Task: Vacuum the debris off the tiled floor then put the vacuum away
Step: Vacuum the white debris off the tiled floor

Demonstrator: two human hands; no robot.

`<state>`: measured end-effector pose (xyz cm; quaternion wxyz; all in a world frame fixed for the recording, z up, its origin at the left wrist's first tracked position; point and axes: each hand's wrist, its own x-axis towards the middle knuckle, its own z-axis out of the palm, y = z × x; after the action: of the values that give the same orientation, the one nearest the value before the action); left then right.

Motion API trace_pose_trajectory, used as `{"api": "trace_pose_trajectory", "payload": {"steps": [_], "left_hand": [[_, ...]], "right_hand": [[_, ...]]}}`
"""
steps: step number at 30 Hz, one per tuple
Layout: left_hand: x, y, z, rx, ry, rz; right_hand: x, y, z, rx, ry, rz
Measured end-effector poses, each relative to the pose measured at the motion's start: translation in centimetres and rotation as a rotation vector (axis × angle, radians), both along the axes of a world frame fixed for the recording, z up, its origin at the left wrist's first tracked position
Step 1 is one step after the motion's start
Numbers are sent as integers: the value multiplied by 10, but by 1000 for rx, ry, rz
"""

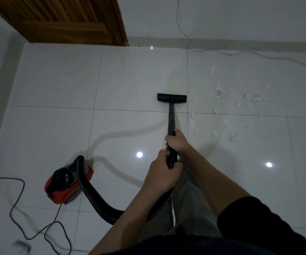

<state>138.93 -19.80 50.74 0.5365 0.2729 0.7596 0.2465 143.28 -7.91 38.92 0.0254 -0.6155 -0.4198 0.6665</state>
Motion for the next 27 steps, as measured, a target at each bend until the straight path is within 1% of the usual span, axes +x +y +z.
{"api": "trace_pose_trajectory", "payload": {"steps": [9, 15, 23, 27], "left_hand": [[20, -29, 2, -25, -28, 33], [47, -44, 4, -30, -40, 63], [82, -71, 1, -15, 32, 70], [93, -86, 0, -42, 20, 71]], "right_hand": [[20, -30, -1, 6, 29, 5], [44, -46, -4, -17, 38, 5], [72, -73, -12, -39, 28, 26], [82, -87, -11, -56, 40, 41]]}}
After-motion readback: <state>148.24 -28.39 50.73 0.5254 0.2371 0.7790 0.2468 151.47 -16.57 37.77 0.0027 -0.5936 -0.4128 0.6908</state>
